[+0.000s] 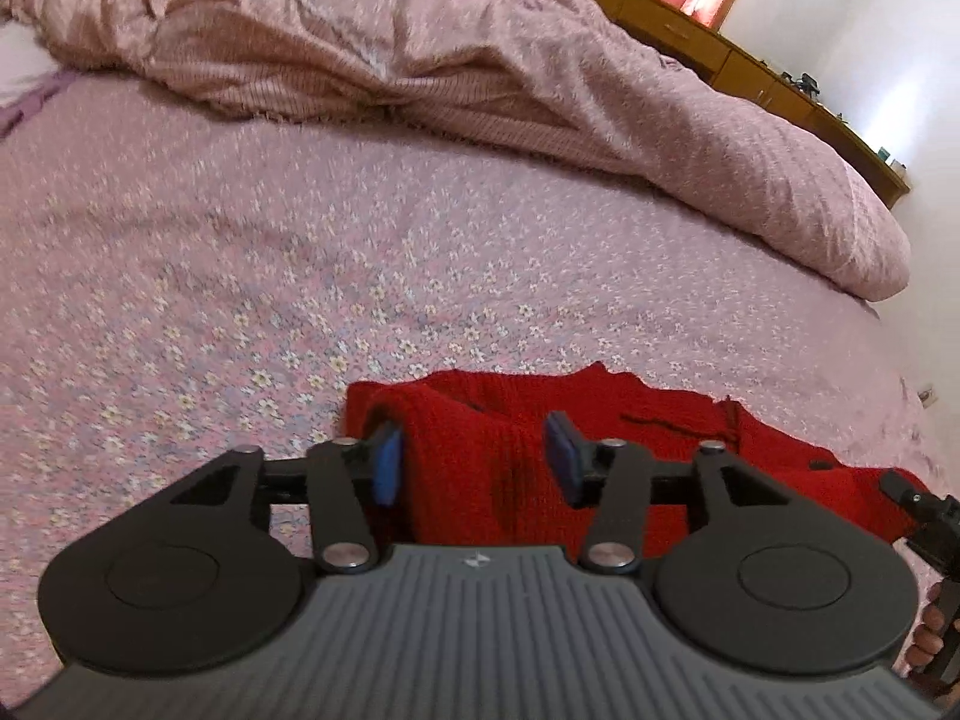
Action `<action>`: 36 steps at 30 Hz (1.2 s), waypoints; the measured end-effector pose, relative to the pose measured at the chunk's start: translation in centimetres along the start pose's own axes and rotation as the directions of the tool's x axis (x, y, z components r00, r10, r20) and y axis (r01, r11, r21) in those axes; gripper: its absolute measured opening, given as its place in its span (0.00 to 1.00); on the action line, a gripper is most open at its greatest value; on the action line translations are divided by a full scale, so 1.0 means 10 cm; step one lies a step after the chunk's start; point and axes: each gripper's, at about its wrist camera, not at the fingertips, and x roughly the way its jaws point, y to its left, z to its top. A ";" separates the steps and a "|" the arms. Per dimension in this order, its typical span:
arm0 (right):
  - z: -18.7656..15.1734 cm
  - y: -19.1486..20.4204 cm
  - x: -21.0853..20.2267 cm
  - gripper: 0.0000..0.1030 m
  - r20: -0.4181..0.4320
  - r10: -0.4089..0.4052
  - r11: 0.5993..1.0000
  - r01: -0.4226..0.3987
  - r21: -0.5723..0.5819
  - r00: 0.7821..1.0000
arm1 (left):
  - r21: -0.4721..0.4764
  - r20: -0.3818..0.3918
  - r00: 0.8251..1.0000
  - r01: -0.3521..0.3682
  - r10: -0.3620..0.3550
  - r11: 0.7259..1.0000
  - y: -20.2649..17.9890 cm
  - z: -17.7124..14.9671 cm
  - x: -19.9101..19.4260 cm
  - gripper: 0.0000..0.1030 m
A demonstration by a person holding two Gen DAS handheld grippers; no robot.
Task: Fold small clothes
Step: 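Lift the hem with both tools and fold it toward the collar, then lower the folded hem onto the cardigan and open both tools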
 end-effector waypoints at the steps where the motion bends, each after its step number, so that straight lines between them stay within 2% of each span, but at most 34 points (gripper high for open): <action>1: 0.00 0.01 -0.05 0.52 0.003 0.001 1.000 -0.001 -0.009 1.000 | 0.015 0.012 1.000 -0.009 0.009 1.000 -0.03 -0.01 -0.06 0.57; 5: -0.05 0.10 -0.24 0.52 0.012 -0.008 0.998 0.009 -0.057 1.000 | 0.073 0.052 0.998 -0.031 0.027 0.997 -0.13 -0.08 -0.32 0.59; 12: -0.23 0.30 -0.49 0.53 0.028 -0.032 0.987 0.036 -0.155 0.999 | 0.149 0.063 0.997 -0.055 0.046 0.987 -0.33 -0.36 -0.64 0.60; 15: -0.34 0.37 -0.56 0.53 0.030 -0.044 0.979 0.049 -0.198 0.999 | 0.194 0.061 0.997 -0.063 0.052 0.979 -0.41 -0.54 -0.66 0.61; 22: -0.65 0.52 -0.55 0.52 0.026 -0.096 0.934 0.099 -0.342 0.995 | 0.251 0.010 0.994 -0.106 0.107 0.962 -0.41 -0.91 -0.39 0.61; 26: -0.77 0.58 -0.44 0.52 0.024 -0.126 0.889 0.123 -0.441 0.992 | 0.306 0.008 0.989 -0.143 0.148 0.941 -0.41 -1.00 -0.17 0.61; 32: -0.86 0.67 -0.18 0.51 0.032 -0.166 0.811 0.155 -0.564 0.986 | 0.356 0.039 0.987 -0.161 0.157 0.921 -0.47 -0.92 0.06 0.61; 36: -0.76 0.73 -0.08 0.49 0.048 -0.146 0.802 0.147 -0.579 0.988 | 0.348 0.061 0.987 -0.158 0.146 0.924 -0.50 -0.74 0.17 0.61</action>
